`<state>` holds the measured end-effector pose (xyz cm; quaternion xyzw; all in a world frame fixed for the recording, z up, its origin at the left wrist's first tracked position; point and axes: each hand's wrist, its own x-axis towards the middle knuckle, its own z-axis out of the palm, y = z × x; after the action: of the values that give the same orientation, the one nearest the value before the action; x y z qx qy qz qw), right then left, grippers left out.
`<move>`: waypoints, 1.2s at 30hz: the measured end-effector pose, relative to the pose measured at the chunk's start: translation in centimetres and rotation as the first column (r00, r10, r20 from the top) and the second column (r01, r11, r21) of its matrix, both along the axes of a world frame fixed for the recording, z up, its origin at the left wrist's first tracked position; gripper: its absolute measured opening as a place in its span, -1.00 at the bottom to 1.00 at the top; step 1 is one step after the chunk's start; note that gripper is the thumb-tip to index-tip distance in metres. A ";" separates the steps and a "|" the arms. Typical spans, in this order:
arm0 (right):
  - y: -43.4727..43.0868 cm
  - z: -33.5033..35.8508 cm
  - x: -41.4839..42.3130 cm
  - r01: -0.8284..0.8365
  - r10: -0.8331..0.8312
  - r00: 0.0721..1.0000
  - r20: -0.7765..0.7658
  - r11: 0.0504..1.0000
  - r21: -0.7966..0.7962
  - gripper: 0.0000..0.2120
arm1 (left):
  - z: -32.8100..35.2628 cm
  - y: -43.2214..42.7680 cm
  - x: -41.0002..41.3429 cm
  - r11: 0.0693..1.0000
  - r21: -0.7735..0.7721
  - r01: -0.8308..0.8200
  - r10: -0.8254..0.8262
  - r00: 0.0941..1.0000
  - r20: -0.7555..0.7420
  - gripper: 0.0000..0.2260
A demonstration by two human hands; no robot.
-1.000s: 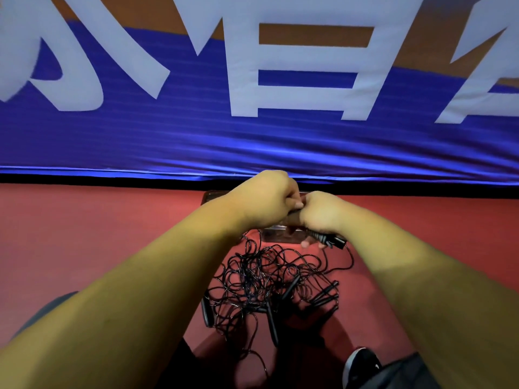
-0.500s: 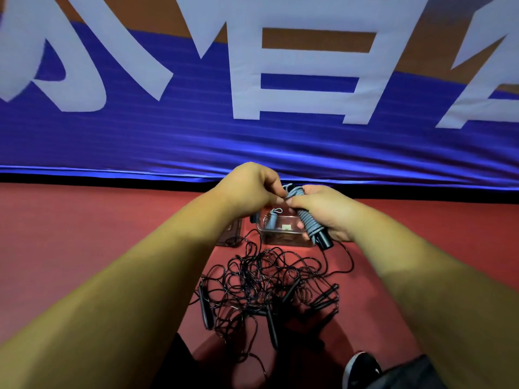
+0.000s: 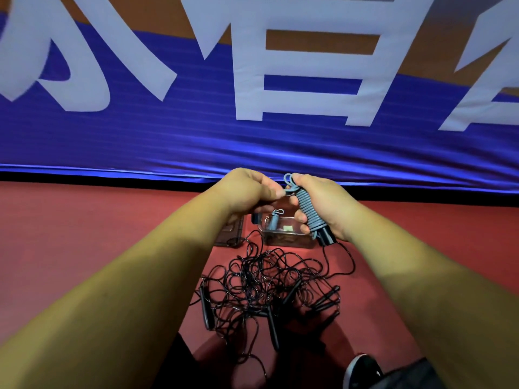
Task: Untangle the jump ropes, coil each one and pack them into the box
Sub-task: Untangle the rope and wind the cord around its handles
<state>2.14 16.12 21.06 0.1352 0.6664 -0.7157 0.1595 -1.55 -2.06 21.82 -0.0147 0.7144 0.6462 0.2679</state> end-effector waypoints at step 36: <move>-0.1 -1.4 -0.1 0.011 -0.005 0.998 -0.060 0.995 0.098 -0.87 | -1.0 3.2 1.5 0.881 0.380 -0.282 0.209 0.952 0.223 -0.75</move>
<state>2.08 15.98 19.68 0.1239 0.7047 -0.6864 0.1298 -0.01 1.10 20.83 -0.1060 0.5297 0.8058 0.2425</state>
